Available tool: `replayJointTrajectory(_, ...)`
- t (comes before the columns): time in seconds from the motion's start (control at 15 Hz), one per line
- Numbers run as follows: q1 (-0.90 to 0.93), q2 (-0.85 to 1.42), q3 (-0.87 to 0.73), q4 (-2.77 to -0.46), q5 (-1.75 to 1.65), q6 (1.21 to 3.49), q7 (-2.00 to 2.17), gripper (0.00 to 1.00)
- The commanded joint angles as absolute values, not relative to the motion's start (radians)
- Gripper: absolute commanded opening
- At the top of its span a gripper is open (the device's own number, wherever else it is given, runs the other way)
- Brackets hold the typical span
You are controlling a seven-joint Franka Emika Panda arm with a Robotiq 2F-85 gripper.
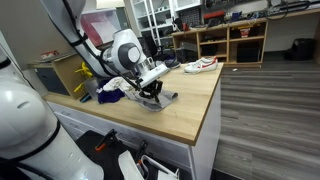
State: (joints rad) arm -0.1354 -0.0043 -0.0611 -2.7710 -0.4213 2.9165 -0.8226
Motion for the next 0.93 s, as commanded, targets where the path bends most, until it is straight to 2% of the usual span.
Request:
replayJointTrajectory(0.0, -0.123, -0.037, -0.080, -2.782, -0.413, 2.887, -0.844, 0.28)
replayJointTrajectory(0.6, -0.039, 0.015, -0.013, -2.776, 0.045, 3.068, -0.925, 0.93)
replayJointTrajectory(0.67, -0.026, 0.027, 0.003, -2.774, 0.102, 3.098, -0.924, 0.99)
replayJointTrajectory(0.87, -0.005, 0.071, 0.059, -2.764, 0.240, 3.185, -0.874, 1.00)
